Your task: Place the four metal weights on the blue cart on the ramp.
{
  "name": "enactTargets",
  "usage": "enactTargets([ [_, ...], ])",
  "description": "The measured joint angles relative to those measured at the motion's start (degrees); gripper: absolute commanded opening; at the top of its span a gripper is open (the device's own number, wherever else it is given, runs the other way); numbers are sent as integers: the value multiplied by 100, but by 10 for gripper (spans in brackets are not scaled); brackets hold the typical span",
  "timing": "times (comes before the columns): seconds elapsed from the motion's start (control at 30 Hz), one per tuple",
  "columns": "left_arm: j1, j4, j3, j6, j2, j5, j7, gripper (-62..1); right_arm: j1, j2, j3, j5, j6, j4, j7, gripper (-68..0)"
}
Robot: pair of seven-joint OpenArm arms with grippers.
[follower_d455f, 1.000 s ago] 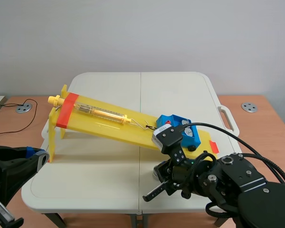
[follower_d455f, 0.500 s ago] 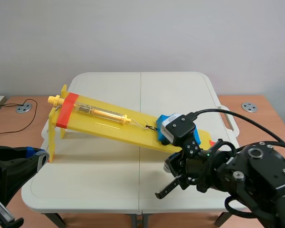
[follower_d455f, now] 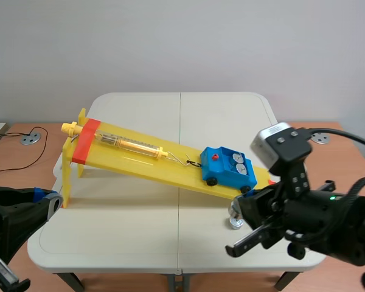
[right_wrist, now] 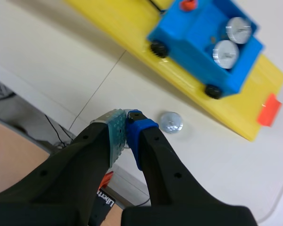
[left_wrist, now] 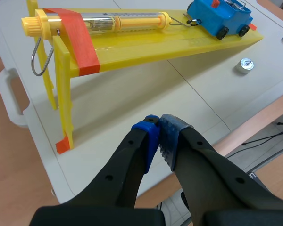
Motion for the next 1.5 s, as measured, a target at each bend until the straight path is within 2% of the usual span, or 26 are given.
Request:
enactTargets([
  [0.27,0,0,0,-2,0,0,0,-582,-184,-13,1534,1434,17,450,-236,-669],
  [0.33,0,0,0,-2,0,0,0,-582,-164,-72,1843,1637,15,450,-249,-669],
  [0.43,0,0,0,-2,0,0,0,-582,4,-234,2061,1705,-13,446,-267,-669],
  [0.63,0,0,0,-2,0,0,0,-582,627,-658,1945,1703,-22,195,-297,-669],
  [0.87,0,0,0,-2,0,0,0,-582,1366,-1056,1847,1698,-24,-741,-297,-669],
  [1.17,0,0,0,-2,0,0,0,-582,2083,-1180,1648,1694,-24,-1919,-297,-669],
  [1.5,0,0,0,-2,0,0,0,-582,2651,-1386,1298,1676,-24,-2887,-297,-669],
])
